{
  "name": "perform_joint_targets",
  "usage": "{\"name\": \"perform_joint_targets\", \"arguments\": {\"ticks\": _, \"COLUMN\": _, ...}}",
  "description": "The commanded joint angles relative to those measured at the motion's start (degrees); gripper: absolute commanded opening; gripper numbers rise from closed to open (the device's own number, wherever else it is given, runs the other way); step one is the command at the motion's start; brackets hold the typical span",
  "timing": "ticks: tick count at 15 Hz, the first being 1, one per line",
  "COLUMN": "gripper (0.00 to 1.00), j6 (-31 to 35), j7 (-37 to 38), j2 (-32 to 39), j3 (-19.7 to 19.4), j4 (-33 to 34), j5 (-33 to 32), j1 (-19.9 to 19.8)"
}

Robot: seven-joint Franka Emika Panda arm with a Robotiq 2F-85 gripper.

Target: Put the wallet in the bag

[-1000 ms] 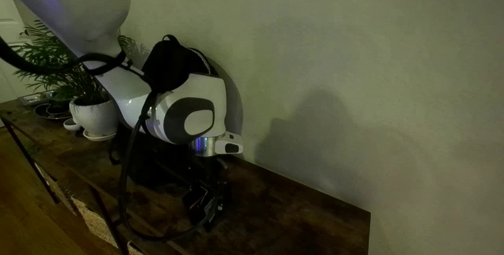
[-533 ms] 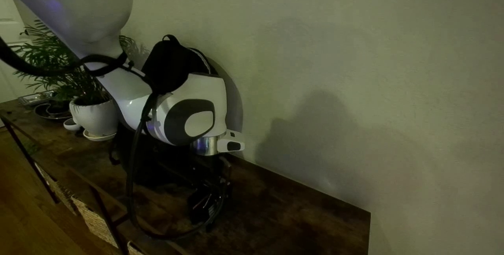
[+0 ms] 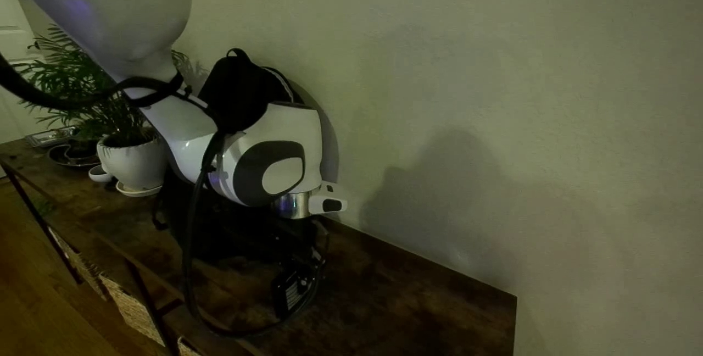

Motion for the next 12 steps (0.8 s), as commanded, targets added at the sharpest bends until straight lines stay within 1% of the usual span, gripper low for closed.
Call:
{"name": "perform_joint_targets", "arguments": {"ticks": 1, "gripper": 0.07, "j6": 0.80, "j7": -1.08, "j2": -1.50, "j3": 0.46, "j4": -2.07, "j5": 0.62, "j1": -1.30}}
{"name": "perform_joint_targets", "arguments": {"ticks": 4, "gripper": 0.07, "j6": -1.54, "j7": -0.83, "j2": -3.01, "j3": 0.45, "j4": -2.41, "j5": 0.83, "j1": -1.44}}
{"name": "perform_joint_targets", "arguments": {"ticks": 9, "gripper": 0.07, "j6": -10.21, "j7": -1.18, "j2": -7.58, "j3": 0.94, "j4": -2.68, "j5": 1.71, "j1": -1.84}}
{"name": "perform_joint_targets", "arguments": {"ticks": 12, "gripper": 0.07, "j6": -13.45, "j7": -0.12, "j2": -11.00, "j3": 0.28, "j4": -2.79, "j5": 1.21, "j1": -0.99}}
